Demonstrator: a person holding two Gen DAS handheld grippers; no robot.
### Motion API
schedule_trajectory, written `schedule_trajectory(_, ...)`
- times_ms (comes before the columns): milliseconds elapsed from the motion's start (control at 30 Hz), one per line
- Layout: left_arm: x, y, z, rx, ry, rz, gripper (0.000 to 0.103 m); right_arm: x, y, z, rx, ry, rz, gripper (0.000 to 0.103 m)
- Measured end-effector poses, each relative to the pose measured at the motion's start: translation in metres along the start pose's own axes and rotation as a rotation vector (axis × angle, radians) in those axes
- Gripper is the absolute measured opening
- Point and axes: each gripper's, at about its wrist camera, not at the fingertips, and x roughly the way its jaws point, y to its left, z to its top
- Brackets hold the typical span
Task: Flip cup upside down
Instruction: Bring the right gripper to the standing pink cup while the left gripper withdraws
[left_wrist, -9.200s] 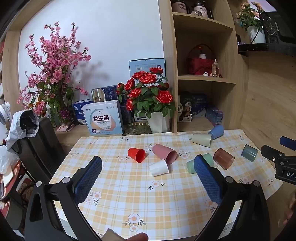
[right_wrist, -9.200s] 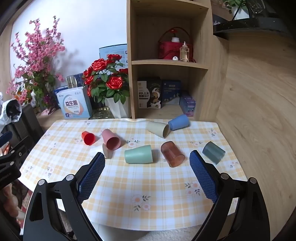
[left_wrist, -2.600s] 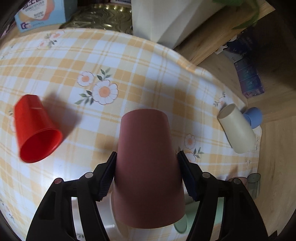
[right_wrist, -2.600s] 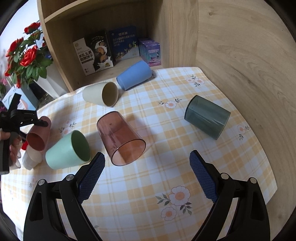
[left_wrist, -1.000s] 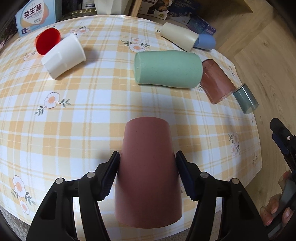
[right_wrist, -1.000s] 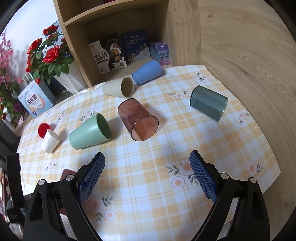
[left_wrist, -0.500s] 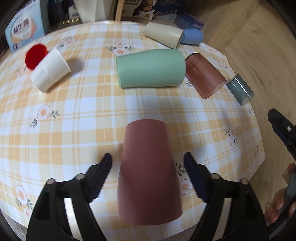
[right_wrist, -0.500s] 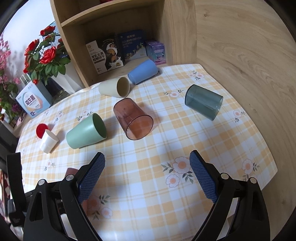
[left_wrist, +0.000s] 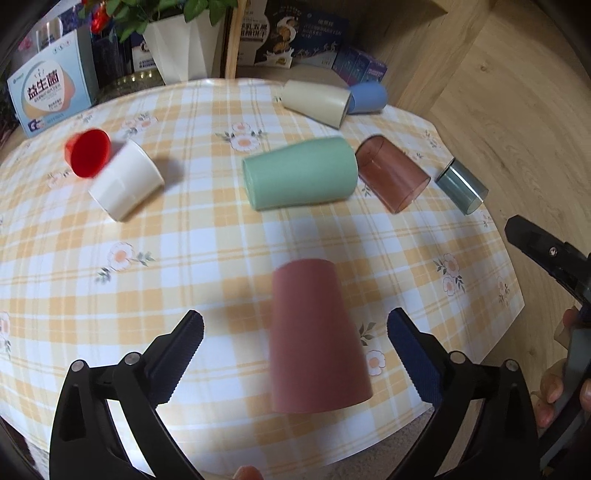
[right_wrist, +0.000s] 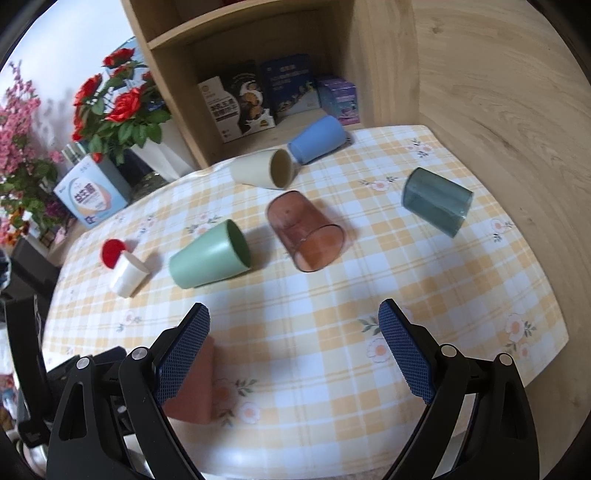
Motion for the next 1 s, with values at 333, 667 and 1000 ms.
schedule_trajectory(333,-0.067,0.044,0.005,0.014,-0.24,0.051,0.097,-0.003,0.024,-0.002,-0.024,-0.013,0.047,0.09)
schedule_trajectory(667,-0.108,0.107,-0.015,-0.052,-0.351,0.109,0.097,0.019,0.06,-0.005,-0.069,0.108,0.121,0.09)
schedule_trajectory(1000,-0.121,0.144,-0.026,-0.146,-0.393,0.141,0.097,0.051,0.097,-0.001,-0.219,0.212,-0.039,0.09)
